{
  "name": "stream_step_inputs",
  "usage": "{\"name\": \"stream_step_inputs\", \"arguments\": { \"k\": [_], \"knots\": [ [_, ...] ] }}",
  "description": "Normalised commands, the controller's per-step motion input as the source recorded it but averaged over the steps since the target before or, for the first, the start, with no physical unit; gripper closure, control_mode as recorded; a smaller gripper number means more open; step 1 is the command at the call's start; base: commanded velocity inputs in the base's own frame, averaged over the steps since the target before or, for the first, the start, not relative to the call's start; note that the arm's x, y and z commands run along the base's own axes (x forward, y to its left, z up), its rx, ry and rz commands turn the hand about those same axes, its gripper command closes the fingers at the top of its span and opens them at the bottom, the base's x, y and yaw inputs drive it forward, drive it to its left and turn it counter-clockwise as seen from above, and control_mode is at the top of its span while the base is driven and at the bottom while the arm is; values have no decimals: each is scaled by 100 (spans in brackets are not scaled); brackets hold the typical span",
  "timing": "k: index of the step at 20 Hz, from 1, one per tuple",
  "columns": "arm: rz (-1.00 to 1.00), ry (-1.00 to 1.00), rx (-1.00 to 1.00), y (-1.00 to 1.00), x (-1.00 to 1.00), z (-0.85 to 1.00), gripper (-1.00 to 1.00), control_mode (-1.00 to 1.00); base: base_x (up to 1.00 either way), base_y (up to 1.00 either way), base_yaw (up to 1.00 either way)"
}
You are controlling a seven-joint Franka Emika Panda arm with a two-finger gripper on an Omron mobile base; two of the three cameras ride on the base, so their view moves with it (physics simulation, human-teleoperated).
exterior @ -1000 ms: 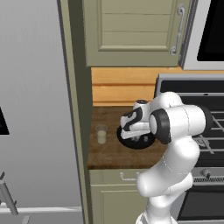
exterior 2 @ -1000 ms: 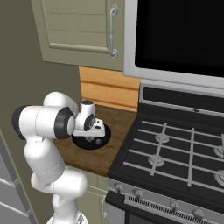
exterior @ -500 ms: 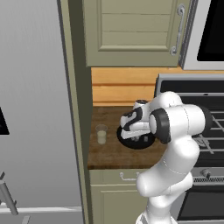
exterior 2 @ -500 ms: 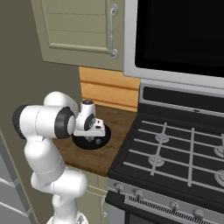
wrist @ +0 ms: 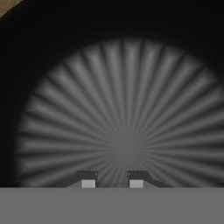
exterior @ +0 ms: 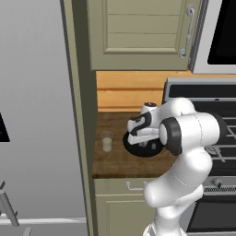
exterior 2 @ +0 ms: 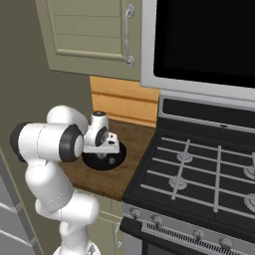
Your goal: Grab a lemon wedge from the fridge and one ice cube from the ice bowl, and put them in the glass of lemonade.
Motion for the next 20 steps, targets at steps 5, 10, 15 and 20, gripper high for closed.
{"name": "stream_step_inputs", "arguments": {
  "k": [5, 10, 15, 20],
  "knots": [
    [0, 0, 0, 0, -4, 24, 100, -100, 0, 0, 0],
    [0, -5, 0, 2, -4, 31, 100, -100, 0, 0, 0],
    [0, -13, 0, 9, 0, 25, 100, -100, 0, 0, 0],
    [0, -11, 0, 8, -5, 26, 100, -100, 0, 0, 0]
  ]
}}
